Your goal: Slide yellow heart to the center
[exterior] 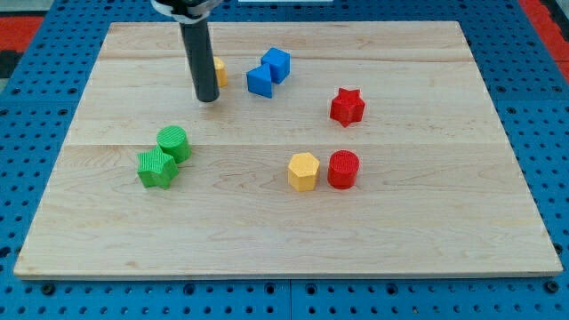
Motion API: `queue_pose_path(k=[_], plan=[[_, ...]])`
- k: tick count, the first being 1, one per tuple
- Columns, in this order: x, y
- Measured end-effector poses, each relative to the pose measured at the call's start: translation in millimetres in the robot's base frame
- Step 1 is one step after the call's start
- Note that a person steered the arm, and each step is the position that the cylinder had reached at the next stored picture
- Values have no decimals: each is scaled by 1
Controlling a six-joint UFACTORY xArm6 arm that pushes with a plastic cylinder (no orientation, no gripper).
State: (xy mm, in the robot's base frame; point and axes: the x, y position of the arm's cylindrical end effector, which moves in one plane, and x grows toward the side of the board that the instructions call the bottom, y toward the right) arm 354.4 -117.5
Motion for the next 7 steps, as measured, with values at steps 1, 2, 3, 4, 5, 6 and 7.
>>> queue_pose_path(k=[1, 2, 3, 4, 5, 6, 7], plan=[[-14, -10], [-32, -21], [-44, -32], [-67, -37], [-88, -38], [-95, -17], [-95, 4]])
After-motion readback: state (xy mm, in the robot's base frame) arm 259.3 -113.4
